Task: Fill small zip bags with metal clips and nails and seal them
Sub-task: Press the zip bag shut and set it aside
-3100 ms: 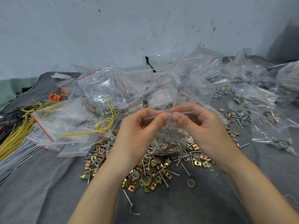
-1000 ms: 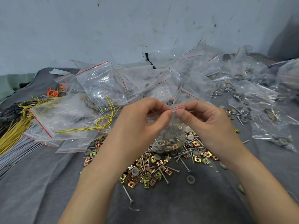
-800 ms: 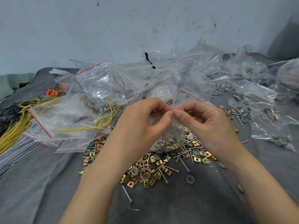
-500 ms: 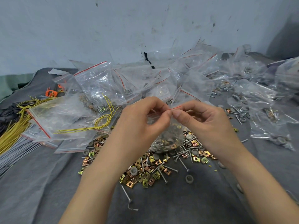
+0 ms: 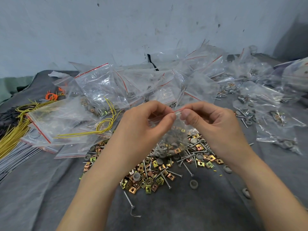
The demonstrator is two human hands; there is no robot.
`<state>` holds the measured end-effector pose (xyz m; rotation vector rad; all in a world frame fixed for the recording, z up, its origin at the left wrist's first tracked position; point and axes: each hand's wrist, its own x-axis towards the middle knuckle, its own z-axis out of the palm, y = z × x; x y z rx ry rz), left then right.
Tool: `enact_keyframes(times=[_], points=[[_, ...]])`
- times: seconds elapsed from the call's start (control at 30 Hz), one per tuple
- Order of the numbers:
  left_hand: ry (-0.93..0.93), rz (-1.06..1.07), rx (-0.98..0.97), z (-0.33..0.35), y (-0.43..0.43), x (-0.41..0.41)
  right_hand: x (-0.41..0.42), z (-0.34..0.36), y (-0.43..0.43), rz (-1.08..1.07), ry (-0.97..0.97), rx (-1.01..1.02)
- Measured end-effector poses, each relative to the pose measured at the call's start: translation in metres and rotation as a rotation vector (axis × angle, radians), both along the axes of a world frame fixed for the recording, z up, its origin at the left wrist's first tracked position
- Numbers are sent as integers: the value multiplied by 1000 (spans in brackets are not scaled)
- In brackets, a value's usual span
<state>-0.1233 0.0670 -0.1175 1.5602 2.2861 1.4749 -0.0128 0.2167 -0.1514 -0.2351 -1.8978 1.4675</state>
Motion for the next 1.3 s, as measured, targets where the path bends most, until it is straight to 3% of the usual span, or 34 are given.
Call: enact_keyframes(times=[0.53, 0.87, 1.3], points=[[10, 25, -3, 1, 4, 3, -3, -1, -4, 33, 8, 97], [-49, 23, -3, 2, 0, 0, -2, -2, -1, -29, 18, 41], [-22, 1, 13, -1, 3, 5, -4, -2, -2, 67, 23, 21]])
